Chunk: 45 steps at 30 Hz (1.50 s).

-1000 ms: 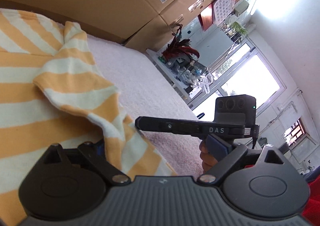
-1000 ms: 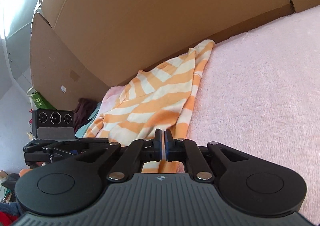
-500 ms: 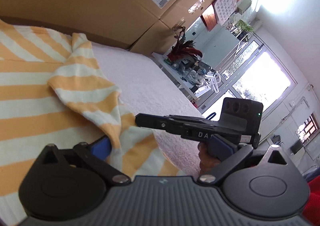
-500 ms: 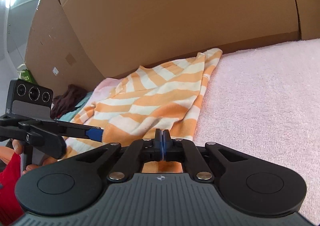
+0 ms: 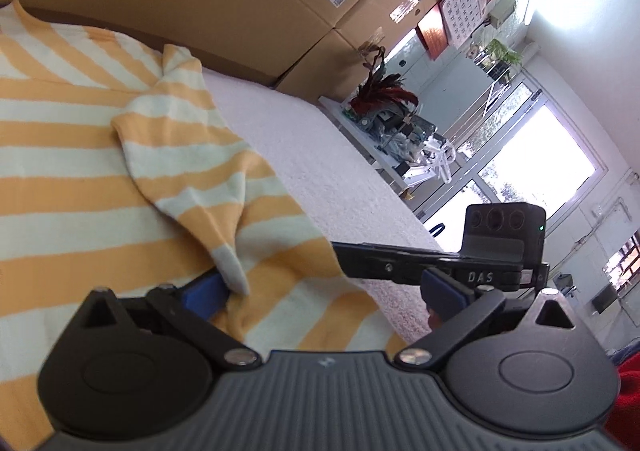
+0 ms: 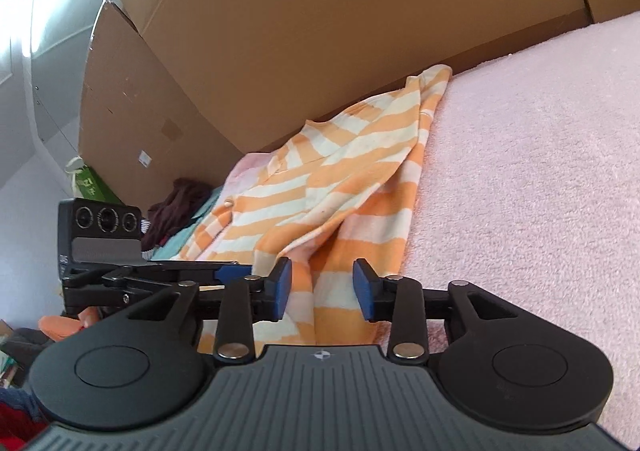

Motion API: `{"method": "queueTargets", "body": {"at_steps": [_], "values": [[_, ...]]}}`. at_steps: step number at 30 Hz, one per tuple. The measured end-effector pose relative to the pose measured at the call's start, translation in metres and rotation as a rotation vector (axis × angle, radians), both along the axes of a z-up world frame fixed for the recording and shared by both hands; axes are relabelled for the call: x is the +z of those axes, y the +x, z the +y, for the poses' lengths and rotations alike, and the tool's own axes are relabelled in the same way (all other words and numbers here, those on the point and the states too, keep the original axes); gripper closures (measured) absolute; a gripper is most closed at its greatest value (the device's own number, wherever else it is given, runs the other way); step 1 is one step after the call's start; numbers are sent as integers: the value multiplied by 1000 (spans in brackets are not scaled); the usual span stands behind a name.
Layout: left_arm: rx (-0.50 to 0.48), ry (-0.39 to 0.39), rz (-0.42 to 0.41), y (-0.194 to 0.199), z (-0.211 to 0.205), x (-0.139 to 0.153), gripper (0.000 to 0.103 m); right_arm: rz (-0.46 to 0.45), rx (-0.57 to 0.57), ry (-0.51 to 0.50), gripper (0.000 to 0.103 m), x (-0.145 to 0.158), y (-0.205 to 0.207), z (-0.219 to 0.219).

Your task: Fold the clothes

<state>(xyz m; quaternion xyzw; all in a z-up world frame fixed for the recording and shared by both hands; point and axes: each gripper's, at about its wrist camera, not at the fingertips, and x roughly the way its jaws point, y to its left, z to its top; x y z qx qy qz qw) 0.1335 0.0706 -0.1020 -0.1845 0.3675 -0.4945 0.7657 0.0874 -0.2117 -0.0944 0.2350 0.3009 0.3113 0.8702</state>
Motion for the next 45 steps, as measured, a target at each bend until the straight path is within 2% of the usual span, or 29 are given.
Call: {"method": "queueTargets", "body": {"at_steps": [3,7,9,11,12,13,15,16,18,21,23,25,26,27,29,32,33,36,40,42,43,44,45], "values": [[-6,-48,21,-4,3,-1,3,5,-8,-1,62,-3,-4,-2],[1,-84,53,-5,5,-5,3,42,6,92,59,-5,-9,-13],[9,-85,62,-4,5,-6,3,56,18,124,58,-7,-12,-17],[21,-67,68,-1,3,-8,3,43,27,98,58,-9,-17,-14],[29,-52,61,-1,2,-8,8,26,28,76,59,-10,-19,-11],[38,-34,51,-1,1,-8,10,9,24,58,61,-10,-21,-9],[43,-20,47,-1,0,-8,15,-14,3,-7,83,-9,-23,-2],[44,-17,47,-1,0,-7,16,-16,-10,-45,100,-8,-22,1],[42,-35,51,-2,3,-6,24,0,-5,-19,100,-8,-22,-3],[38,-75,59,-5,8,-3,25,14,16,70,100,-5,-30,-12],[38,-70,59,-4,8,-4,26,33,41,124,100,-4,-38,-16],[50,-20,82,2,3,-11,33,58,43,129,99,-8,-42,-15],[55,-11,86,3,2,-12,40,72,38,115,95,-11,-43,-13],[50,-17,92,4,2,-11,40,88,25,92,92,-14,-43,-10],[36,-37,97,2,3,-9,40,100,5,124,89,-19,-45,-13],[11,-59,88,-8,4,-5,34,96,35,180,58,-16,-49,-18],[8,-54,84,-13,3,-5,29,87,51,180,57,-14,-52,-18],[9,-42,87,-21,3,-8,28,57,86,116,57,-10,-59,-16],[25,-76,115,-28,7,-13,28,-3,101,36,60,-8,-70,-13],[29,-86,117,-31,8,-14,28,-35,92,-20,71,-7,-73,-11],[28,-83,118,-32,7,-13,28,-43,82,-43,83,-7,-74,-10],[26,-80,119,-33,7,-11,28,-39,81,-31,90,-7,-74,-12],[24,-78,120,-34,6,-10,29,-32,83,-5,91,-7,-73,-15]]}}
